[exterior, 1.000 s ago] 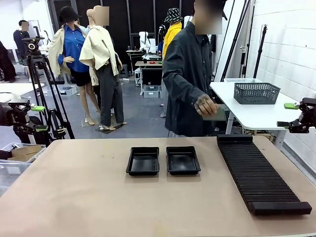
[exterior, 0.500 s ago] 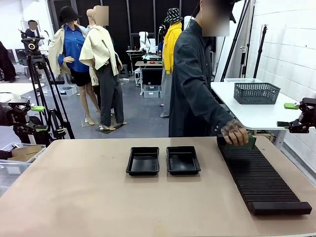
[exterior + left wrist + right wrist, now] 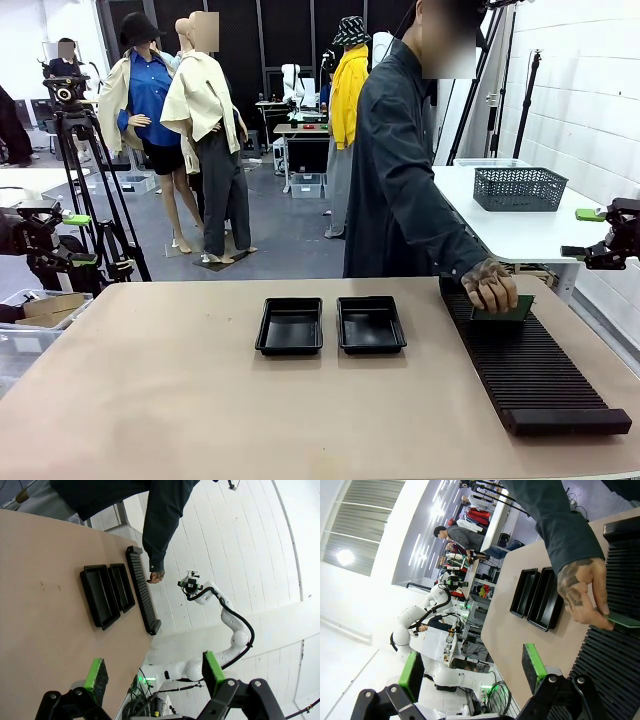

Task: Inspect and transfer BCBs to ESD trays.
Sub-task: Pick up the Blank PCB from the PCB Rack and place it in the left ESD tray.

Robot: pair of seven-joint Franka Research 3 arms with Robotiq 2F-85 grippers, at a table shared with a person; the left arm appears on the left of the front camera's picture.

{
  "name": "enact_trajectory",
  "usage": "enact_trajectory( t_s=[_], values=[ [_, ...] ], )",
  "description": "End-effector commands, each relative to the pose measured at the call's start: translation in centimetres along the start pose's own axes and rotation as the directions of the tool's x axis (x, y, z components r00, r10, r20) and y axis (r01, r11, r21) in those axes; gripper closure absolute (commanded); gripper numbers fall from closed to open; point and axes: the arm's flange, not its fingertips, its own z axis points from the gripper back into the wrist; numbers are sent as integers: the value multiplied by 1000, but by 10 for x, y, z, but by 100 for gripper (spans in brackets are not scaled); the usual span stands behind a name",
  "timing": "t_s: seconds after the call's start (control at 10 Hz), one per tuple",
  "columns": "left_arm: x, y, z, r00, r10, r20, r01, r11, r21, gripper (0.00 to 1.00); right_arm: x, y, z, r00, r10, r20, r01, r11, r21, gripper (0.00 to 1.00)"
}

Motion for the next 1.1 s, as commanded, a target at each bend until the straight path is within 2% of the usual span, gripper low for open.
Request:
enact_trajectory(
  t_s=[0.0, 1.0],
  values=[
    [1, -3, 1, 1000, 11, 3, -11, 1000, -1, 0, -1, -1, 0, 1000, -4, 2, 4, 1000, 1, 0],
    [1, -3, 1, 1000, 11, 3, -11, 1000, -1, 0, -1, -1, 0, 1000, -4, 2, 4, 1000, 1, 0]
  ],
)
